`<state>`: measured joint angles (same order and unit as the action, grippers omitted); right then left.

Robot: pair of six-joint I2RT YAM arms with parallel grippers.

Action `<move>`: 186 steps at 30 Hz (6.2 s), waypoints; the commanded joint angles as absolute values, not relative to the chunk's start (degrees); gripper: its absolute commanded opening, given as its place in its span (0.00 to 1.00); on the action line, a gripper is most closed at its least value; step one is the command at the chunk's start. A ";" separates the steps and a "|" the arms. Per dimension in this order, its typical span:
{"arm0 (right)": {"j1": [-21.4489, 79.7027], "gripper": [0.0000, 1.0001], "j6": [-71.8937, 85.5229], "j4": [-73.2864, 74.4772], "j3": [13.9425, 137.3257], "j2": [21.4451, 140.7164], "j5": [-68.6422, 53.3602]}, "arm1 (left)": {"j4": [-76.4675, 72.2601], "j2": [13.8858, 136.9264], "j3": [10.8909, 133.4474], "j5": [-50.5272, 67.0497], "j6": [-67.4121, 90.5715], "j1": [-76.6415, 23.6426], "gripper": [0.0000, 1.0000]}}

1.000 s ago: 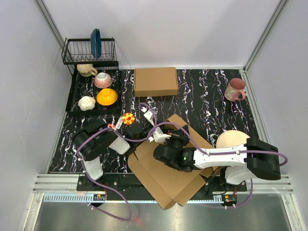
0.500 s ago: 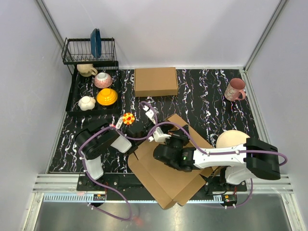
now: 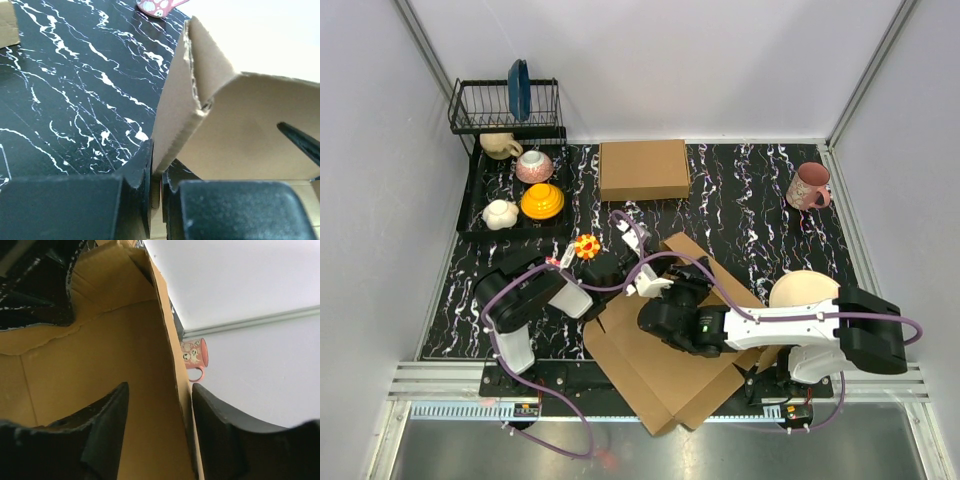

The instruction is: Fold the paper box

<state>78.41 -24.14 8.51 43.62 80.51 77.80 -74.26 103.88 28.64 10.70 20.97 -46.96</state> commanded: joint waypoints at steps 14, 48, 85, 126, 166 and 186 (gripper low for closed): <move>82.26 0.93 -15.39 14.15 50.10 65.14 68.12 | -78.59 94.05 28.04 0.18 14.07 -49.04 0.04; 58.45 0.31 14.06 4.67 58.10 71.27 40.43 | -87.79 101.07 22.50 -35.06 1.67 -59.59 0.08; 58.62 0.00 21.97 5.45 48.52 76.90 31.02 | -95.45 105.73 22.94 -40.43 -1.14 -61.35 0.42; 54.32 0.67 32.24 38.66 49.75 47.11 60.91 | -6.52 94.75 43.94 -32.78 25.04 -52.82 0.00; 41.40 0.59 45.02 10.90 30.85 61.62 40.88 | -8.35 91.05 44.99 -42.01 23.20 -50.54 0.00; 38.67 0.61 39.82 27.25 39.29 52.46 50.01 | -8.53 91.41 46.58 -42.01 20.13 -50.54 0.00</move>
<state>39.64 41.98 27.94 38.59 50.02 47.53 -9.06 91.13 44.80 -40.77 23.49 -50.65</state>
